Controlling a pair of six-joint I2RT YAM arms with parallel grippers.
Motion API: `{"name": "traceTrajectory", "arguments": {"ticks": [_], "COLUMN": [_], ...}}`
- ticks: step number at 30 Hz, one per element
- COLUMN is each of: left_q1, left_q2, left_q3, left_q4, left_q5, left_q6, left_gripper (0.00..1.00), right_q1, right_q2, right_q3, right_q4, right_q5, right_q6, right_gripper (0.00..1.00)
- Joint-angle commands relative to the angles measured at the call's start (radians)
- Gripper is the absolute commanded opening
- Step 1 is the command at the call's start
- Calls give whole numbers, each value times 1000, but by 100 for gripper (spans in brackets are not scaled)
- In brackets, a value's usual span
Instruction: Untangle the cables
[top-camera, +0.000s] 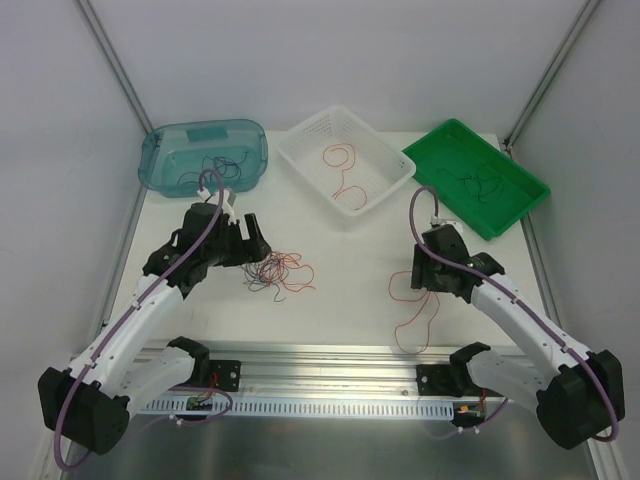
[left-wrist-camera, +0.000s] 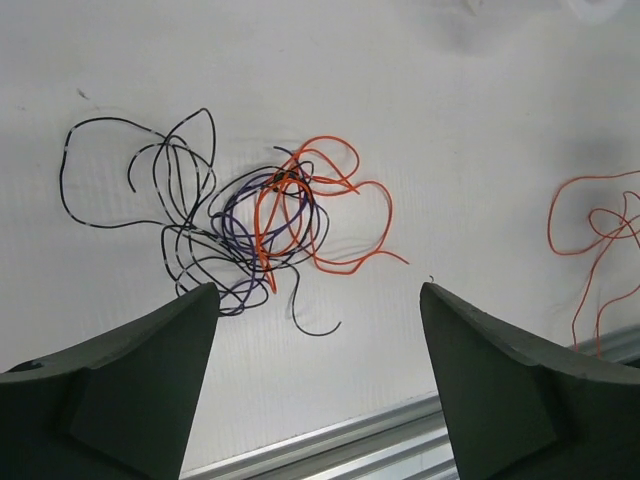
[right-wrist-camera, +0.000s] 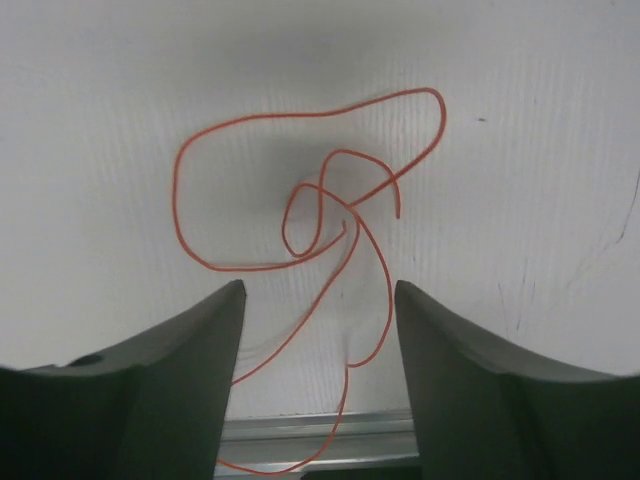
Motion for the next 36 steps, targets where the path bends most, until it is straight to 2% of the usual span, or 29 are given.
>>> {"name": "traceTrajectory", "arguments": {"ticks": [1, 3, 7, 12, 14, 15, 16, 17, 20, 21, 27, 31, 36], "left_q1": [6, 6, 5, 5, 5, 5, 6, 5, 6, 5, 6, 8, 11], "left_q2": [-32, -48, -87, -157, -180, -186, -191, -190, -179, -179, -177, -182, -187], "left_q3": [52, 49, 15, -54, -87, -97, -107, -118, -120, -120, -124, -124, -124], "left_q4": [-28, -26, -26, -19, -10, 1, 7, 10, 9, 10, 9, 9, 10], "left_q5": [77, 75, 35, -37, -75, -86, -104, -116, -135, -136, -198, -204, -196], "left_q6": [91, 125, 223, 286, 286, 285, 285, 286, 296, 297, 283, 276, 271], "left_gripper": [83, 86, 89, 90, 89, 89, 89, 89, 89, 89, 89, 90, 90], "right_q1": [-25, -48, -97, -138, -138, -140, -138, -140, -138, -137, -131, -116, -106], "right_q2": [44, 88, 156, 263, 305, 317, 329, 332, 306, 294, 173, 163, 217], "right_q3": [-18, -27, -47, -26, -14, -3, 5, 8, 34, 48, 258, 530, 772], "right_q4": [3, 28, 123, 184, 201, 201, 200, 195, 158, 141, -32, -119, -60], "right_q5": [33, 0, -71, -108, -114, -114, -113, -113, -113, -113, -180, -218, -335], "right_q6": [107, 107, 107, 83, 80, 74, 74, 74, 52, 44, -80, -150, -229], "right_gripper": [68, 75, 75, 64, 55, 42, 37, 24, 4, 1, 1, 1, 1]}}
